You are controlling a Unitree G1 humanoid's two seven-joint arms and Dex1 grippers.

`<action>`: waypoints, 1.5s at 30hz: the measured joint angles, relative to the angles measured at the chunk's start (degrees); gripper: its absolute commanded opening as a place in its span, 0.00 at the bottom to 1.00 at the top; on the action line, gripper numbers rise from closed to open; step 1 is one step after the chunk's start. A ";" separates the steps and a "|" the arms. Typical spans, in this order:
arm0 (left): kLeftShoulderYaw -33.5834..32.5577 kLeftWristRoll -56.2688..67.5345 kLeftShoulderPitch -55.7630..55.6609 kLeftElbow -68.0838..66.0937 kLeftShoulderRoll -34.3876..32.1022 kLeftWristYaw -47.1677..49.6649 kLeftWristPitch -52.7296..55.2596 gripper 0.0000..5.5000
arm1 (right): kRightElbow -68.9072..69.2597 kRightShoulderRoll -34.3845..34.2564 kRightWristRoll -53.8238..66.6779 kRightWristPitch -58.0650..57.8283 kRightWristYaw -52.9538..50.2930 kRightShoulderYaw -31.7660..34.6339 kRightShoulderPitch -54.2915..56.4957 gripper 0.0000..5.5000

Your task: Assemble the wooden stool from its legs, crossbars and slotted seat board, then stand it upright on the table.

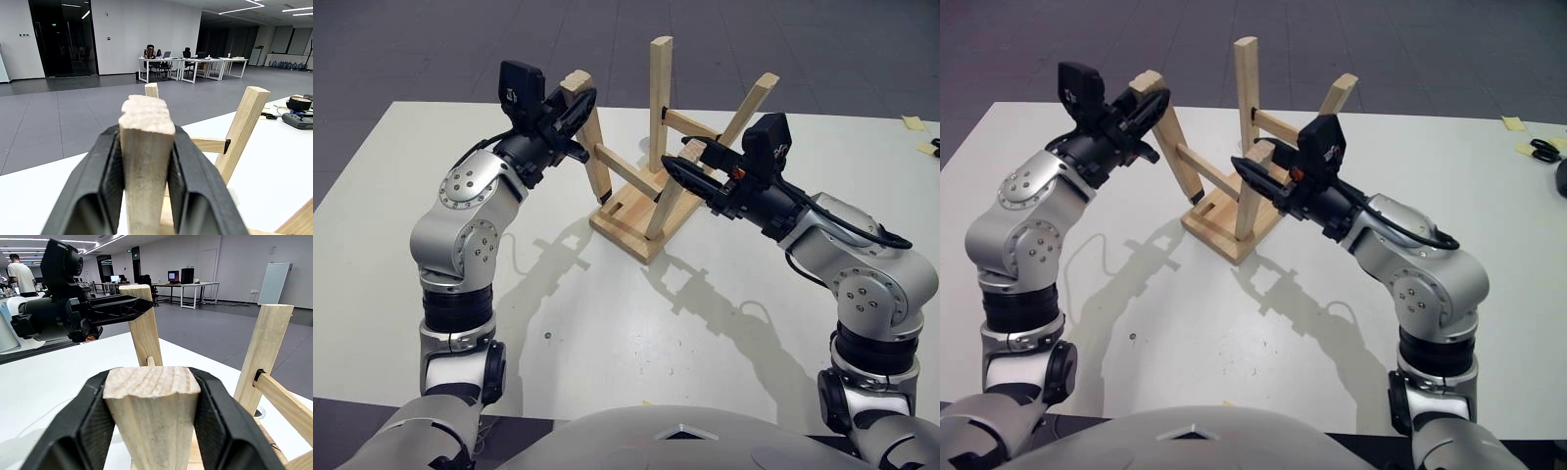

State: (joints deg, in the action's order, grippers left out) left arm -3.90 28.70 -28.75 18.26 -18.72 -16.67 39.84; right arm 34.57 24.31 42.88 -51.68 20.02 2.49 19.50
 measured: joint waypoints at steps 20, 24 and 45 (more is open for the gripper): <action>-3.26 0.39 -3.14 -1.12 1.67 0.47 6.32 0.19 | 0.17 -1.61 -0.65 0.02 -1.59 -0.28 -0.39 0.38; -4.83 1.58 -3.96 -1.20 1.66 0.41 8.99 0.19 | 0.17 -1.69 -0.65 0.05 -1.60 -0.28 -0.44 0.38; -4.30 1.82 -5.06 -2.08 -0.48 -1.03 9.28 0.19 | 0.24 -3.11 -0.98 0.06 -1.95 -0.21 -0.72 0.38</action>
State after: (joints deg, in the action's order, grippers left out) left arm -8.20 30.52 -33.80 16.18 -19.20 -17.70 49.12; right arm 34.80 21.20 41.89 -51.61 18.07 2.28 18.79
